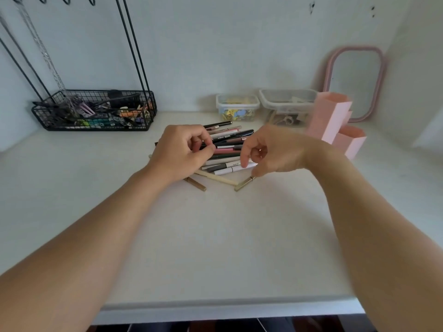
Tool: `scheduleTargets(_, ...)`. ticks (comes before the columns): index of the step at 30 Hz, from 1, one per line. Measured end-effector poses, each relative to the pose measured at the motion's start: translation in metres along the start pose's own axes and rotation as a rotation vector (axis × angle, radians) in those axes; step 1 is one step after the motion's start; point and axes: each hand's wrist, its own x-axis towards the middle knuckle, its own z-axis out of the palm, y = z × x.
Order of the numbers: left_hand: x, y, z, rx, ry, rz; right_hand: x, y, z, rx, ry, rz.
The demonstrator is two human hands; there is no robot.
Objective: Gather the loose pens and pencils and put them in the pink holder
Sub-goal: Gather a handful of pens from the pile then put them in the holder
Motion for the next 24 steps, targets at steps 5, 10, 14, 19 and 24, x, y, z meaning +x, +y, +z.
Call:
scheduleTargets(5,-0.001,0.002,0.001,-0.027,0.010,-0.002,0.001,-0.003,0.005,0.009,-0.088,0.001)
scheduleTargets(10,-0.002,0.002,-0.001,-0.081,-0.043,-0.009,0.001,0.006,0.001,0.057,0.081,0.018)
scheduleTargets(14,-0.003,0.004,0.000,-0.075,-0.131,-0.005,0.008,0.012,0.007,-0.002,0.137,0.017)
scheduleTargets(19,-0.003,0.000,0.006,-0.045,-0.101,-0.041,0.011,0.012,0.008,-0.070,0.138,-0.003)
scheduleTargets(24,-0.002,0.002,0.010,-0.087,0.025,-0.099,0.009,0.011,0.007,-0.112,0.148,-0.024)
